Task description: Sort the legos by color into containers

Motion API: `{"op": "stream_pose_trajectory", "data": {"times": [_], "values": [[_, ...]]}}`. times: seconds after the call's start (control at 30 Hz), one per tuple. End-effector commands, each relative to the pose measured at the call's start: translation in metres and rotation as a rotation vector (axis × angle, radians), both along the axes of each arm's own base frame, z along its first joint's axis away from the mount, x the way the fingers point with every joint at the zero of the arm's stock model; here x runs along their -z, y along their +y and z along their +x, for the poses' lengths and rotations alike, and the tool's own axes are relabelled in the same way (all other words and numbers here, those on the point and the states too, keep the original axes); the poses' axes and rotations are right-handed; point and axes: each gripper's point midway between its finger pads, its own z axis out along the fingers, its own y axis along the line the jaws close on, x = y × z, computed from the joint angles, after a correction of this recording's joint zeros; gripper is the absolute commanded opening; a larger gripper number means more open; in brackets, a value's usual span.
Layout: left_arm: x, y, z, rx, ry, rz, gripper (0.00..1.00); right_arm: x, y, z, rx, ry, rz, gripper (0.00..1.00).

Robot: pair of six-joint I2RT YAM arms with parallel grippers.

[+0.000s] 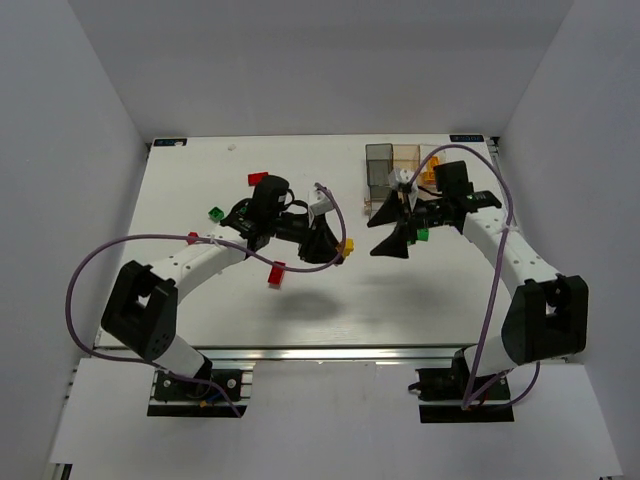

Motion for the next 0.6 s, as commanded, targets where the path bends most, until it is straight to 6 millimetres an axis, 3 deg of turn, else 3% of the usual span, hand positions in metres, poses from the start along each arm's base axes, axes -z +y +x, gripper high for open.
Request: {"op": "stream_pose_trajectory", "data": {"times": [0.0,0.03,0.07,0.1,0.13,0.2,0.23,0.27,0.3,0.33,0.4,0.43,0.57], "values": [[-0.035,-0.008,-0.034,0.224,-0.032,-0.126,0.0,0.008,0.007,-0.004,-0.069,-0.298,0.013,0.89],[-0.034,-0.009,-0.029,0.206,-0.056,-0.113,0.0,0.011,0.007,0.005,-0.018,-0.26,-0.016,0.89],[-0.026,-0.008,-0.027,0.165,-0.054,-0.064,0.0,0.011,0.009,0.006,0.047,-0.08,-0.031,0.88],[-0.02,-0.009,-0.01,0.069,-0.153,0.0,0.0,-0.003,0.012,0.007,0.048,-0.014,-0.033,0.86],[-0.015,-0.007,-0.001,0.012,-0.191,0.041,0.0,-0.001,0.015,0.006,0.017,0.075,-0.026,0.84],[-0.011,-0.001,0.01,-0.089,-0.281,0.09,0.0,-0.019,0.023,0.011,0.018,0.16,-0.033,0.81],[-0.012,0.006,0.029,-0.194,-0.35,0.122,0.0,-0.017,0.024,0.012,0.019,0.2,-0.034,0.81],[-0.012,0.006,0.029,-0.209,-0.378,0.127,0.0,-0.018,0.027,0.013,0.058,0.289,-0.047,0.8],[-0.012,0.007,0.03,-0.231,-0.414,0.133,0.0,-0.007,0.029,0.012,0.089,0.316,-0.067,0.8],[-0.013,0.015,0.04,-0.302,-0.454,0.148,0.0,-0.015,0.032,0.021,0.117,0.25,-0.04,0.8],[-0.015,0.018,0.045,-0.358,-0.513,0.166,0.0,-0.009,0.032,0.024,0.197,0.322,-0.063,0.8],[-0.018,0.026,0.057,-0.436,-0.559,0.18,0.0,-0.009,0.032,0.025,0.214,0.34,-0.071,0.8],[-0.014,0.028,0.064,-0.486,-0.63,0.228,0.0,-0.01,0.036,0.026,0.268,0.4,-0.087,0.81]]}}
